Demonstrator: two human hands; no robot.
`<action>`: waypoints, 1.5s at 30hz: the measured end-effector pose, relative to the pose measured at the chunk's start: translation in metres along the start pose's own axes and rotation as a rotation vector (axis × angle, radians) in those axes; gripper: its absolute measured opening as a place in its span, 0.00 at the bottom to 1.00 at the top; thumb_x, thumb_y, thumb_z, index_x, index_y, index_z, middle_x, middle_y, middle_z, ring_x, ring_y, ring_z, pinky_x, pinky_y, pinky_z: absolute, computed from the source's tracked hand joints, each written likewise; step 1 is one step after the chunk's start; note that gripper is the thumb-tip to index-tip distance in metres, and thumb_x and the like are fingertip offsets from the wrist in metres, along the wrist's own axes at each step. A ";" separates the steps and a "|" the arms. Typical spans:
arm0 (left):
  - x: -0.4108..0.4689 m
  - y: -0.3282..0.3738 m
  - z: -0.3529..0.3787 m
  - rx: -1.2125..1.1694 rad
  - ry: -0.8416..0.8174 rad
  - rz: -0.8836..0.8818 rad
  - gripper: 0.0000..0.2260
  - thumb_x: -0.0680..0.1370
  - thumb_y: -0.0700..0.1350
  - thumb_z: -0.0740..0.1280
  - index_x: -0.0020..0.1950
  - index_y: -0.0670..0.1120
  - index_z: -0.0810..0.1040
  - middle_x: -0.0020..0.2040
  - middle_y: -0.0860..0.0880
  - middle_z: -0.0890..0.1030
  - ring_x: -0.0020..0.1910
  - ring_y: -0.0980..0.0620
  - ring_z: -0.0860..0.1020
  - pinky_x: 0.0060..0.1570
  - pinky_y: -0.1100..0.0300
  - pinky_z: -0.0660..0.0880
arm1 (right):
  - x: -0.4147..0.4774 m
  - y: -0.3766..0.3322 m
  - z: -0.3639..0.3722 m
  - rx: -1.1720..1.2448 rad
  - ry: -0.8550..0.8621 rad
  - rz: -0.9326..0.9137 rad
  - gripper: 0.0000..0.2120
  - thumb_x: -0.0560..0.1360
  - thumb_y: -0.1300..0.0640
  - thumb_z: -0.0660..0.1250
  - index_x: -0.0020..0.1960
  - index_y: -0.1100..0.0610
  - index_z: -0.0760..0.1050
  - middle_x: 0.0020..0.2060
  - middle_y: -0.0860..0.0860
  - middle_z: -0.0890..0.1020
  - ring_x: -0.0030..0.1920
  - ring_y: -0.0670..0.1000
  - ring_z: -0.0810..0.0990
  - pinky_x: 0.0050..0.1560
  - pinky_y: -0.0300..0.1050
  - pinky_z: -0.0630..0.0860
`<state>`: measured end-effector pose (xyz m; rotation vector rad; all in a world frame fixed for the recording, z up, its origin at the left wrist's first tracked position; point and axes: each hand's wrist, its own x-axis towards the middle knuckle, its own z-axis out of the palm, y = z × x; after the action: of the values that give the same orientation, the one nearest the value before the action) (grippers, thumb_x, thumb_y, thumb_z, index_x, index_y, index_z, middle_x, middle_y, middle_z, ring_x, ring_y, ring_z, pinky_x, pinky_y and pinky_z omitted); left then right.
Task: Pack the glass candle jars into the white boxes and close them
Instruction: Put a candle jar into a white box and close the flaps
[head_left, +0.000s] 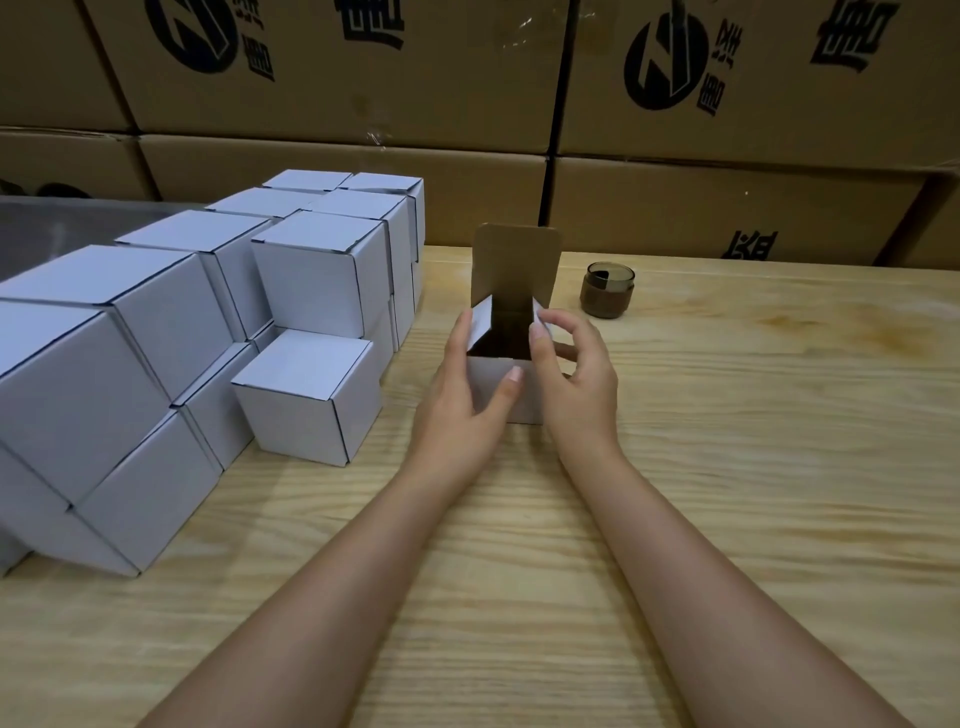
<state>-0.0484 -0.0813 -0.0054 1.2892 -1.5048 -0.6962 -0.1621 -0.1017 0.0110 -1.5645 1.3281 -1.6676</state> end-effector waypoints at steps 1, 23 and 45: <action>0.000 0.000 -0.001 -0.008 0.015 -0.003 0.30 0.77 0.60 0.63 0.74 0.67 0.50 0.66 0.72 0.57 0.65 0.71 0.56 0.63 0.64 0.58 | 0.000 0.000 0.000 -0.023 0.016 -0.026 0.06 0.77 0.50 0.65 0.54 0.47 0.75 0.54 0.43 0.77 0.53 0.44 0.77 0.43 0.27 0.71; -0.003 0.015 -0.001 0.023 0.317 -0.032 0.13 0.74 0.60 0.66 0.52 0.55 0.72 0.50 0.59 0.75 0.52 0.57 0.75 0.47 0.61 0.71 | 0.002 0.004 -0.002 -0.068 0.179 0.081 0.14 0.74 0.68 0.55 0.43 0.55 0.76 0.50 0.43 0.78 0.50 0.42 0.75 0.44 0.23 0.67; 0.008 0.019 -0.009 -0.486 0.312 -0.202 0.12 0.80 0.41 0.55 0.51 0.53 0.76 0.51 0.54 0.77 0.52 0.54 0.76 0.47 0.62 0.75 | 0.014 0.002 -0.019 0.108 -0.265 0.015 0.34 0.70 0.74 0.50 0.54 0.39 0.77 0.55 0.38 0.78 0.59 0.37 0.74 0.62 0.34 0.72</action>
<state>-0.0467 -0.0823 0.0168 1.1154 -0.8897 -0.8812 -0.1836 -0.1086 0.0187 -1.6411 1.0931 -1.4391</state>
